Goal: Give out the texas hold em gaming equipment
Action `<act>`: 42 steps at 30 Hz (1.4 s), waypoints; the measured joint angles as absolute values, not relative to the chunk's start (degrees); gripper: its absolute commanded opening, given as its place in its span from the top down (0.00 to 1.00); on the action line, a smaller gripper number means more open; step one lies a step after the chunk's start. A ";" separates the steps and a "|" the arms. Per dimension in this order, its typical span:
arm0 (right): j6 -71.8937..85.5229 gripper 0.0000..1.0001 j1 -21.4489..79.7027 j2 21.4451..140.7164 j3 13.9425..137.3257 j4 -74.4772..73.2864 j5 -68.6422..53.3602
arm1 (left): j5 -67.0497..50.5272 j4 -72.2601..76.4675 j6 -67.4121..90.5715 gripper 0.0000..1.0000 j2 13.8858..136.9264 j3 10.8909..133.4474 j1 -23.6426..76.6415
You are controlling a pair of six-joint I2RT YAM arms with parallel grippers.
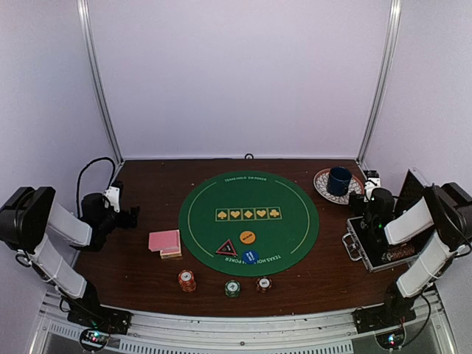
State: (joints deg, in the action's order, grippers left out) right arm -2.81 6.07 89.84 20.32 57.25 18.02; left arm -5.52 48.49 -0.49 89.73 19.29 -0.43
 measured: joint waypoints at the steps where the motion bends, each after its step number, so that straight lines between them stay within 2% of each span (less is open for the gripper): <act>1: -2.81 0.00 6.07 89.84 20.32 57.25 18.04 | -5.52 48.49 -0.49 0.02 89.73 19.31 -0.43; 18: -2.68 0.00 6.31 89.25 20.38 56.21 19.40 | -5.37 46.54 -0.49 0.03 89.56 20.05 -0.43; 22: -2.94 0.00 6.74 87.35 20.99 52.97 20.34 | -5.39 33.56 -0.71 0.03 87.74 27.51 -0.40; 32: 3.64 0.00 6.96 72.99 40.75 21.37 20.29 | -5.65 1.83 -4.47 0.02 86.56 48.51 -0.43; 38: 11.05 0.00 7.09 70.81 50.48 7.38 11.16 | -9.21 -15.84 -4.25 0.02 86.04 59.07 -3.27; 42: 17.04 0.01 6.96 71.55 54.15 2.13 -0.38 | -10.52 -21.37 -3.95 0.02 83.57 61.87 -5.34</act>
State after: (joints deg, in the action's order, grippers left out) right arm 17.04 6.96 71.55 54.15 2.13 -0.38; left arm -10.52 -21.37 -3.95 83.57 61.87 -5.34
